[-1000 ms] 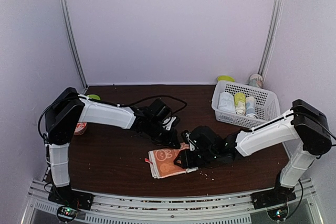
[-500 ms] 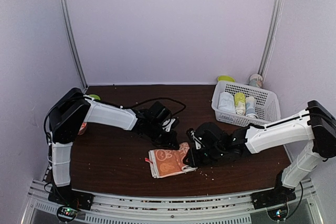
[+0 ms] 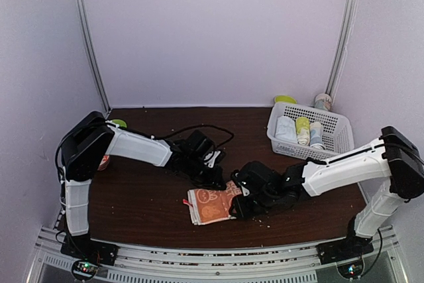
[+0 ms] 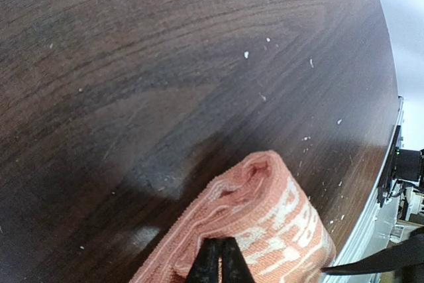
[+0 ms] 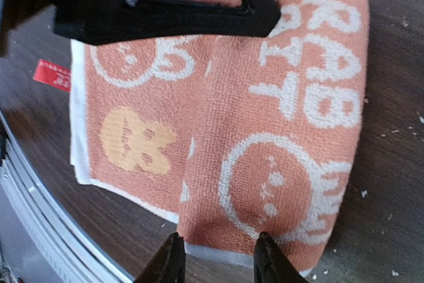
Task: Roll the towels
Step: Roll the towel at the center of the board.
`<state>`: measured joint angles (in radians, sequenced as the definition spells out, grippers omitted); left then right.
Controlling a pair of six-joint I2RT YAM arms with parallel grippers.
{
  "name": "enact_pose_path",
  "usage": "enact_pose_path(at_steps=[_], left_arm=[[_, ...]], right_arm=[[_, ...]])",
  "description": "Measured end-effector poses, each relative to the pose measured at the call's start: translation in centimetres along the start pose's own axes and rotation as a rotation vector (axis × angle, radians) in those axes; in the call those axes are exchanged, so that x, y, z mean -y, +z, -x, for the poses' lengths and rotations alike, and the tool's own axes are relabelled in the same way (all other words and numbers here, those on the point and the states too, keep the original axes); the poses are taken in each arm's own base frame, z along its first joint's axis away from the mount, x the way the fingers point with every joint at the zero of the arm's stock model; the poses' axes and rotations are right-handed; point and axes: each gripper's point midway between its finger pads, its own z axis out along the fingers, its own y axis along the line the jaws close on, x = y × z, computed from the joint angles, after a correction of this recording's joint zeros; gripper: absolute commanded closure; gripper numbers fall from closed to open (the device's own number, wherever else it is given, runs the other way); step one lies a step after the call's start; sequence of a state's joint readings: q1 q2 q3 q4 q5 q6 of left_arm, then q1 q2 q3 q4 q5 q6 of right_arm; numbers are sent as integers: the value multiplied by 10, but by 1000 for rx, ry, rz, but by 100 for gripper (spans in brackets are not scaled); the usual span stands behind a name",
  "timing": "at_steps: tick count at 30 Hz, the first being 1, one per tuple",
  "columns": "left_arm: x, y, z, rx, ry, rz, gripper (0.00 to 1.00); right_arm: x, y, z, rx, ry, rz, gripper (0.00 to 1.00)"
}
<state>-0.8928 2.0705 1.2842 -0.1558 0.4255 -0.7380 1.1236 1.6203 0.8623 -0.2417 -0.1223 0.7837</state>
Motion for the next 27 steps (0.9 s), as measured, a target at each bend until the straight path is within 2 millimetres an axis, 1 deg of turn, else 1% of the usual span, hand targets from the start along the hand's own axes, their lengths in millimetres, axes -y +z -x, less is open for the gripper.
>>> enact_pose_path(at_steps=[2,5,7,8,10,13,17,19,21,22,27], left_arm=[[0,0,0,1,0,-2,95],[0,0,0,4,1,-4,95],[0,0,0,8,3,-7,95],[0,0,-1,10,3,-8,95],[0,-1,-1,11,2,-8,95],[0,-1,-1,13,2,-9,95],[0,-1,-1,13,1,-9,95],[0,-1,-1,13,2,-8,95],[0,-1,-1,13,2,-8,95],[0,-1,-2,13,2,-8,96],[0,-1,-2,11,3,-7,96]], right_arm=[[-2,-16,9,39,7,22,52],[-3,-42,29,124,48,84,48],[7,-49,42,167,99,106,47],[12,-50,44,178,122,119,46],[25,-44,44,180,175,136,46],[40,-28,33,143,242,154,45],[46,-7,18,90,324,211,46],[44,-1,18,86,353,248,48],[39,2,20,87,373,289,51],[37,4,21,86,385,307,55],[30,14,19,65,432,367,89]])
